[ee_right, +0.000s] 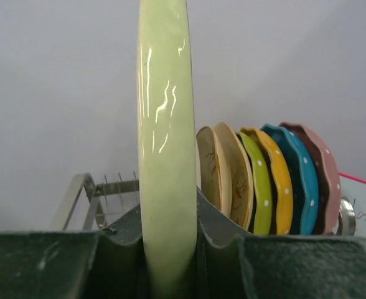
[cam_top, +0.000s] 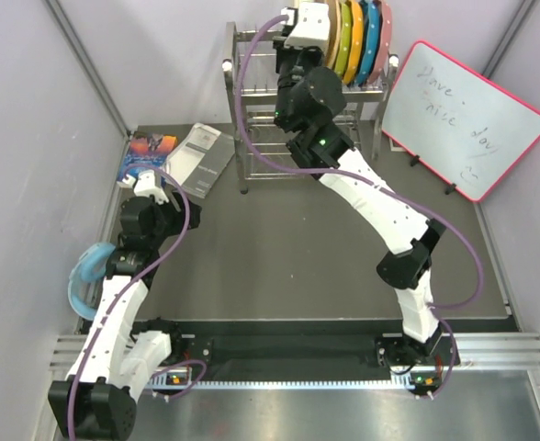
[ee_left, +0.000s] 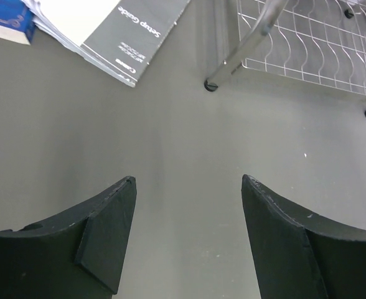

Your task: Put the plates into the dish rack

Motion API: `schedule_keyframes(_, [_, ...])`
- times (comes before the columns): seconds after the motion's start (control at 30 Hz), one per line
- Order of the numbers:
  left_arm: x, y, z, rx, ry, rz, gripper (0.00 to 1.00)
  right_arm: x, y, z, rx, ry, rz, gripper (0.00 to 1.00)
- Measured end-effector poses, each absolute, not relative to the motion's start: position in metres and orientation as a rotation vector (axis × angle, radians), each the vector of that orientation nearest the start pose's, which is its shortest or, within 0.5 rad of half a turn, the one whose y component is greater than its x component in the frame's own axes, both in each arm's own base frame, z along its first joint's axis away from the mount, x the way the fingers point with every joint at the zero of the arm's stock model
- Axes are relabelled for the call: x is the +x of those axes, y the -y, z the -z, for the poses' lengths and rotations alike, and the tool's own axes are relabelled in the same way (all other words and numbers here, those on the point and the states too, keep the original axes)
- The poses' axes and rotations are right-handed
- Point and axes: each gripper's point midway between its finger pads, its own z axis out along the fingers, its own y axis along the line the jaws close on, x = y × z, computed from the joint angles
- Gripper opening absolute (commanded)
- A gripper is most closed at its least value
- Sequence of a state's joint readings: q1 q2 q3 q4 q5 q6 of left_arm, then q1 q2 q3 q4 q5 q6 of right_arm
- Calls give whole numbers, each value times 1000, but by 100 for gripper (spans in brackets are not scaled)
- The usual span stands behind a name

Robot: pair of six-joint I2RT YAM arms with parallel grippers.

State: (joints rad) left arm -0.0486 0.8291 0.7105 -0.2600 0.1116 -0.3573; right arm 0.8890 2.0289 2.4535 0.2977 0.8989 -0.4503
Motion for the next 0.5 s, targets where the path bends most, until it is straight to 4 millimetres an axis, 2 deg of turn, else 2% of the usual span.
schedule_keyframes(0.1, [304, 52, -206, -231, -1958, 396, 73, 434, -298, -570, 83, -1178, 22, 0])
schedule_keyframes(0.27, [302, 54, -195, -225, -1978, 410, 73, 438, -320, -560, -10, -1182, 5, 0])
schedule_keyframes(0.5, [301, 56, -192, -208, -1983, 413, 73, 447, -335, -545, -57, -1195, 6, 0])
